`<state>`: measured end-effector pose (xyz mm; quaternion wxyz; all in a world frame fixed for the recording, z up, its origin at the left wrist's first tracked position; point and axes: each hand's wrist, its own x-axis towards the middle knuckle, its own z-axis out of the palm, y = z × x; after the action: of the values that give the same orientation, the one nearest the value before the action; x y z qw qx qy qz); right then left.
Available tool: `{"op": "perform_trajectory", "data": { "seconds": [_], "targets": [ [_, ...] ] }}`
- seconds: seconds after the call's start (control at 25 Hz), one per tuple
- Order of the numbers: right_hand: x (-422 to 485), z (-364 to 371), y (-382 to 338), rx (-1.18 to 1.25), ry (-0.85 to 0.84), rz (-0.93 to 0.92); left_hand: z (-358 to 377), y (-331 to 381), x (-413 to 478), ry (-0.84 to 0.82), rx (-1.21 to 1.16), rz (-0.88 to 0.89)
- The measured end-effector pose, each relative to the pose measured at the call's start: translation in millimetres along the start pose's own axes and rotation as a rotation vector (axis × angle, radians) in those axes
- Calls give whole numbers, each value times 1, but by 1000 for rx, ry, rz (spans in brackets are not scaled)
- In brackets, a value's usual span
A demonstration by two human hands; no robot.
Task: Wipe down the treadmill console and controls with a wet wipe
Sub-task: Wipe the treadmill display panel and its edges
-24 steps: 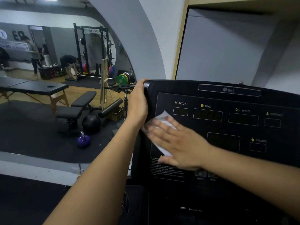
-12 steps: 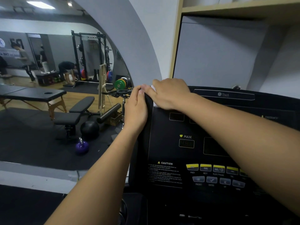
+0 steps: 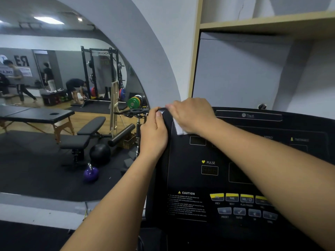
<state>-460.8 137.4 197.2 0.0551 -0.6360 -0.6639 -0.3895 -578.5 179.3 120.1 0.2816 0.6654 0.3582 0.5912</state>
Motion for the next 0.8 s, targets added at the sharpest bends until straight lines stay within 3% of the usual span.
{"op": "perform_trajectory", "data": {
  "seconds": [0.16, 0.28, 0.44, 0.56, 0.72, 0.8],
  "targets": [
    [-32, 1, 46, -19, -11, 158, 1, 1, -2, 7, 41, 7],
    [-30, 5, 38, -16, 41, 270, 3, 4, -4, 24, 76, -16],
    [2, 5, -13, -17, 106, 90, 4, 4, -5, 34, 115, -12],
    [16, 2, -28, 52, 75, 73, 2, 6, -4, 15, 82, -13],
    [-4, 1, 1, -66, 31, -29, 2, 8, -4, 15, 97, 4],
    [-27, 3, 33, -81, 3, 46, 2, 8, -5, 16, 102, -5]
  ]
}}
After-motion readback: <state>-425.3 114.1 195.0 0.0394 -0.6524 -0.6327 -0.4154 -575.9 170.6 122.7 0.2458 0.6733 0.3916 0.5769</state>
